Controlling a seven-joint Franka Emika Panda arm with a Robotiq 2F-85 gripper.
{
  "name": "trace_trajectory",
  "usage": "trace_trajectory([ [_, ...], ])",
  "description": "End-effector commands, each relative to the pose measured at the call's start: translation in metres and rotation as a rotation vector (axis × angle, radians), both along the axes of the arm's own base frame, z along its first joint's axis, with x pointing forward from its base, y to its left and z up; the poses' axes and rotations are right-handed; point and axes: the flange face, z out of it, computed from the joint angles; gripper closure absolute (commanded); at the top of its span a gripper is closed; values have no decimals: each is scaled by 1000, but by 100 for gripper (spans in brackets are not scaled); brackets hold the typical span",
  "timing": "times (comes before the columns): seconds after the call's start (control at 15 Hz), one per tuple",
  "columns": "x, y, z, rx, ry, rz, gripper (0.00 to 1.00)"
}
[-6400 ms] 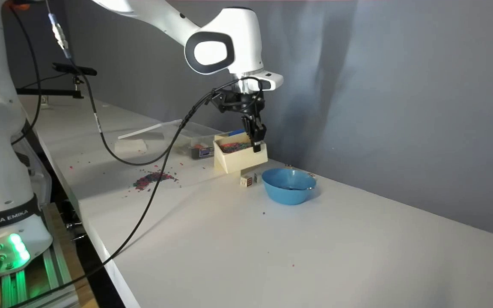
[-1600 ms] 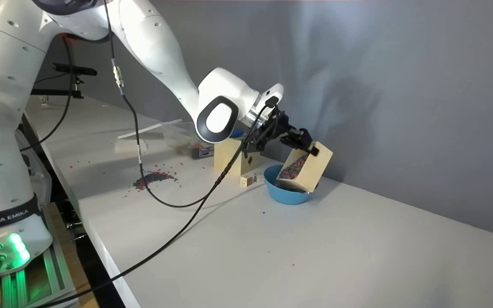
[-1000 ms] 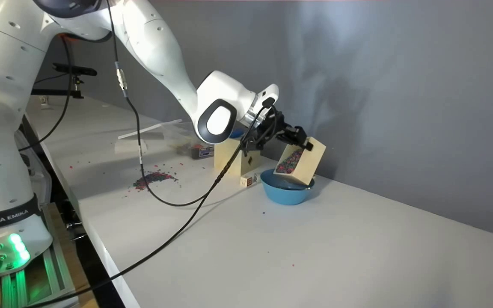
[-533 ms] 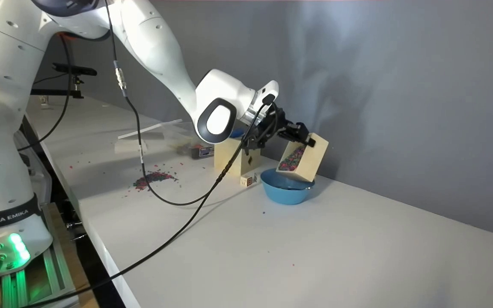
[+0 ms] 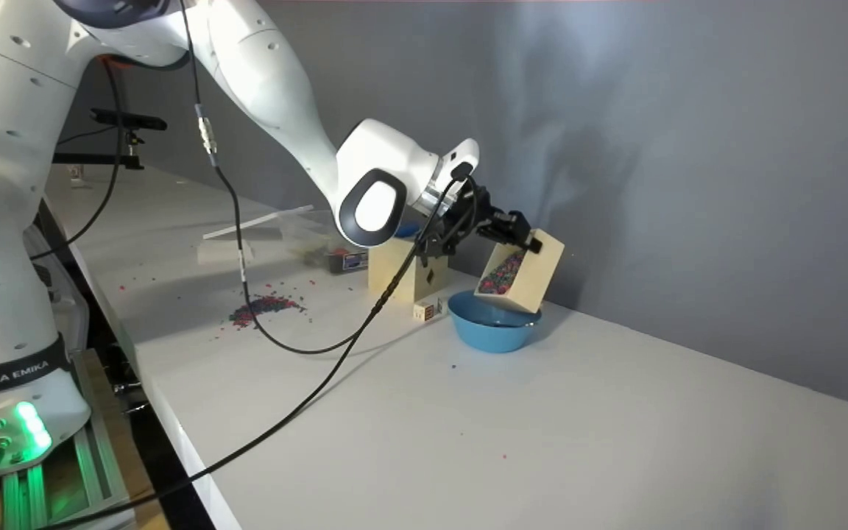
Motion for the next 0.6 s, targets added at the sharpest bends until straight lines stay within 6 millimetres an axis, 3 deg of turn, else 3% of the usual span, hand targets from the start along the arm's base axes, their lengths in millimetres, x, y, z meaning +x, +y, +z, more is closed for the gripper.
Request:
trace_trajectory([
  [0.0,0,-1,0,0,0,1,93],
  [0.13,0,-1,0,0,0,1,93],
  [0.2,0,-1,0,0,0,1,98],
  [0.53,-22,-11,0,-16,-53,-114,98],
])
